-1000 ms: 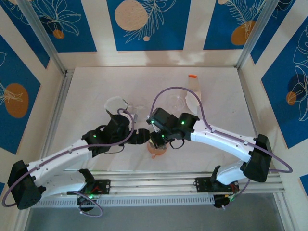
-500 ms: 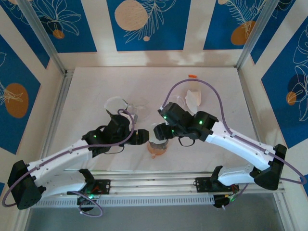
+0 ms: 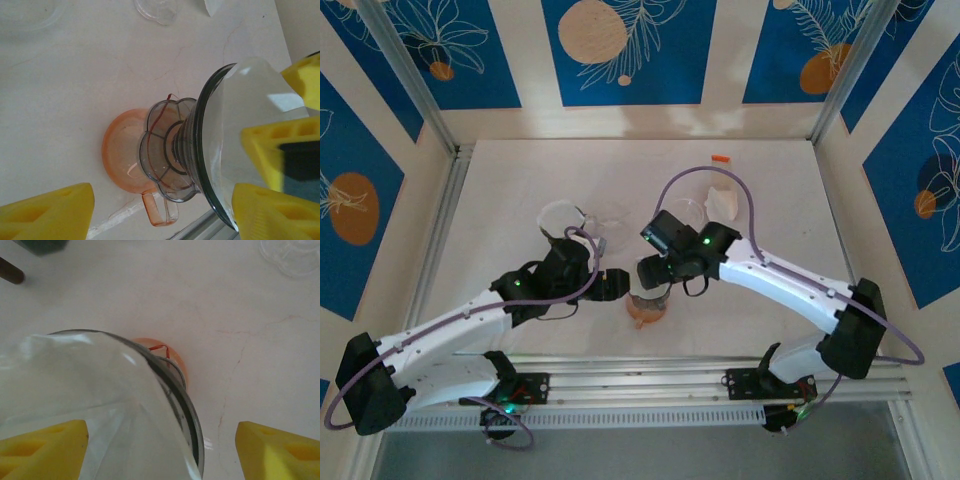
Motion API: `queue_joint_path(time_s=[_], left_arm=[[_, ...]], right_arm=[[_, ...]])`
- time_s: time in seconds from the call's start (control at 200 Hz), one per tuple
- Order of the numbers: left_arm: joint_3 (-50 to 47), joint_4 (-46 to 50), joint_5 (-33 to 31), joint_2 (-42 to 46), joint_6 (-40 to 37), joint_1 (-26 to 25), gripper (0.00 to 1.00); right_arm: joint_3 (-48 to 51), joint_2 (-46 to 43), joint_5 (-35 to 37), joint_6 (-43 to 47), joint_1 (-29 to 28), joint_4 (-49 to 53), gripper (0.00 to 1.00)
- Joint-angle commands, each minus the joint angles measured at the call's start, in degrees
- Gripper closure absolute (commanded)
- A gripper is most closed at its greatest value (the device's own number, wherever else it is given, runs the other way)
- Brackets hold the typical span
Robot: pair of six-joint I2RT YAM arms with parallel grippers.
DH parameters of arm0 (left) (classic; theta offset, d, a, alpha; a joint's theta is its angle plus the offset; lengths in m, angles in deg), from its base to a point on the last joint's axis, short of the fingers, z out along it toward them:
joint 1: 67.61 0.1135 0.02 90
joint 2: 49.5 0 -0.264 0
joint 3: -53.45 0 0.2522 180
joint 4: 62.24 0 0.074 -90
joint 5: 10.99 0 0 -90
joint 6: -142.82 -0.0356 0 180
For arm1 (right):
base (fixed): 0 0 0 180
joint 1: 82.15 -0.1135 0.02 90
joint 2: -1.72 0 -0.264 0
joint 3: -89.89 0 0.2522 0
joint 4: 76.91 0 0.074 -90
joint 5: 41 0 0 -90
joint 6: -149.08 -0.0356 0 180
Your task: Place the coffee filter in the dripper
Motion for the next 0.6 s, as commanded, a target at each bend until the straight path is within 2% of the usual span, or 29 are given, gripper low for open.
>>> queue_joint_path(time_s=[0.0,0.595], left_arm=[[-0.31,-0.61,0.45,-0.49,-0.11,0.42,0.27],[-0.35,-1.23,0.71,-1.45,-0.08,0.38,0.27]], right_arm=[[-0.23,1.41,-0.5,0.78,0.78,0.37,0.22],[1.15,8.23,0.01,1.35,0.97,-1.05,0.24]])
